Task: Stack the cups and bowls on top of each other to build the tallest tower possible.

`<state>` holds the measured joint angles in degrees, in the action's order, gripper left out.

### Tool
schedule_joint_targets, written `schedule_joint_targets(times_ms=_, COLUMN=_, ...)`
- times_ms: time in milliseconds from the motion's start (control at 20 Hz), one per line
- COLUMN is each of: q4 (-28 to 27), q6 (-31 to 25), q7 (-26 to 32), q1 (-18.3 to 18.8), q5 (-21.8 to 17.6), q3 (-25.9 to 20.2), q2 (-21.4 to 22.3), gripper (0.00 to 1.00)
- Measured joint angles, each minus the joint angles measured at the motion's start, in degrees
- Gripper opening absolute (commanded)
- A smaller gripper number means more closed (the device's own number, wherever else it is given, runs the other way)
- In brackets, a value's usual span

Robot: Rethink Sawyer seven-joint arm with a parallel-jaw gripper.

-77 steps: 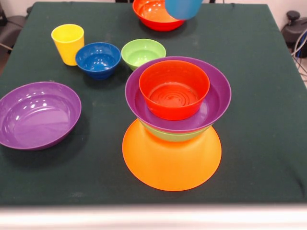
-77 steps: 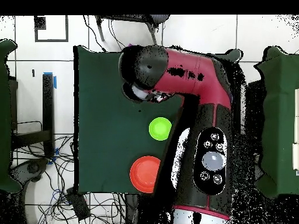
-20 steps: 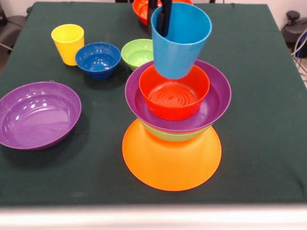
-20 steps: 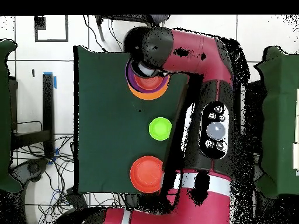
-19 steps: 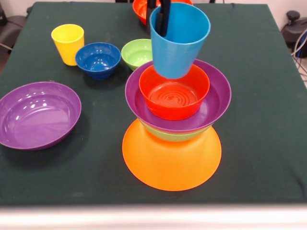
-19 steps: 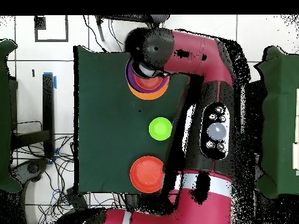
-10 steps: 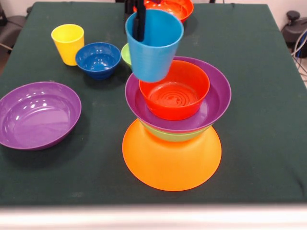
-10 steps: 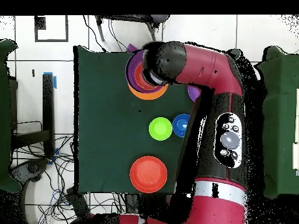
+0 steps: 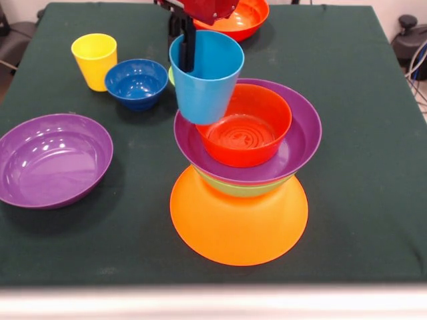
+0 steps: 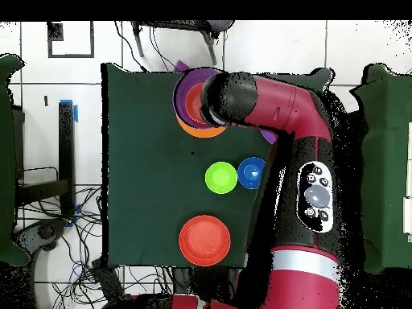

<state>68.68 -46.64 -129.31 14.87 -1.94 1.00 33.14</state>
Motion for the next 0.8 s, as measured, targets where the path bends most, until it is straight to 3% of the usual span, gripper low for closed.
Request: schedule_joint_targets(times_ms=800, q4=0.2, q6=0.0, q7=0.0, q1=-1.0, q5=-0.3, q3=-0.6, q2=0.5, gripper=0.0)
